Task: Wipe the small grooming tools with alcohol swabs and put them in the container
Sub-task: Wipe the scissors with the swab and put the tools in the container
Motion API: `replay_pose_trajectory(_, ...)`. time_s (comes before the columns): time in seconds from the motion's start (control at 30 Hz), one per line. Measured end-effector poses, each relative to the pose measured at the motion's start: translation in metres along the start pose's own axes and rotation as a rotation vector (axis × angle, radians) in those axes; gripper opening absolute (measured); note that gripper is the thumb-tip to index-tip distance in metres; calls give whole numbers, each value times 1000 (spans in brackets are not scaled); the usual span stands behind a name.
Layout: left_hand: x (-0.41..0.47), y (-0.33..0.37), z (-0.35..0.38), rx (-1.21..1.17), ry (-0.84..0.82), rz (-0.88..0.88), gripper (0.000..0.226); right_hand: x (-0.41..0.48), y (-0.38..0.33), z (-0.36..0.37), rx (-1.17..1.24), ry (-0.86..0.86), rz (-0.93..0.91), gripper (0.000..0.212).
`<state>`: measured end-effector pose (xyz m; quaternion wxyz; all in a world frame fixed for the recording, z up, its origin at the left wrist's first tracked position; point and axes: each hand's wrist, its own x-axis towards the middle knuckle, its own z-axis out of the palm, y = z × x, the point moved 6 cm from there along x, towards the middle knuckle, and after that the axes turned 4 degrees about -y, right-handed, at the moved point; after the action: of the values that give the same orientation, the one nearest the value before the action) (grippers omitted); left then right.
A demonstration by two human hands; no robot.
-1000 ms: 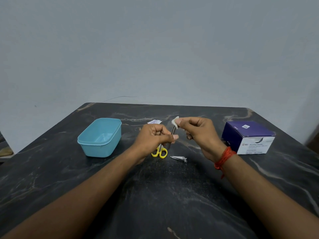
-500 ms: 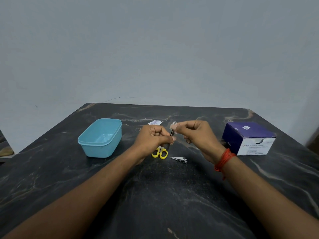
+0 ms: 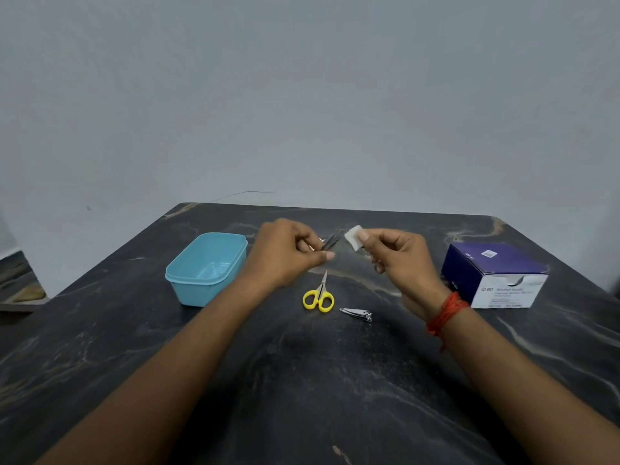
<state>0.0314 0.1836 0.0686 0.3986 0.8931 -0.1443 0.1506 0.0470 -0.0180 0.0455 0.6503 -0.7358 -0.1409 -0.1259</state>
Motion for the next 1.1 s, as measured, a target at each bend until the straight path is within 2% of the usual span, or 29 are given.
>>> replay_pose_trajectory(0.1,3,-3,-38,372,59,-33,11,1,2,-5,17,37,7,18)
replay_pose_trajectory(0.2,-2,-14,-76,671,112,-165,10,3,7,-6,-5,55,28,14)
replay_pose_trajectory(0.33,-8,-42,-99,748,40,-417,14,3,16,-2,-8,14,77,12)
replay_pose_trajectory(0.47,-10,-54,-101,835,-38,-502,24,1,15,2,21,-29,79,11)
replay_pose_trajectory(0.6,-9,-55,-98,831,-21,-518,21,3,18,1,12,-33,92,11)
replay_pose_trajectory(0.7,-7,-38,-95,794,142,-380,12,4,21,0,7,-20,102,11)
replay_pose_trajectory(0.77,-5,-23,-77,651,158,-266,14,5,22,-1,11,-13,112,12)
replay_pose_trajectory(0.87,-4,-12,-21,401,-93,-225,37,5,24,-1,-2,-16,120,13)
replay_pose_trajectory(0.97,-9,-17,30,361,-365,-234,58,5,26,-1,-2,-14,119,15)
replay_pose_trajectory(1.03,-11,-25,45,356,-428,-233,69,5,26,-2,-5,-9,121,16)
replay_pose_trajectory(1.1,-12,-30,49,328,-450,-235,67,5,24,-3,1,-8,115,16)
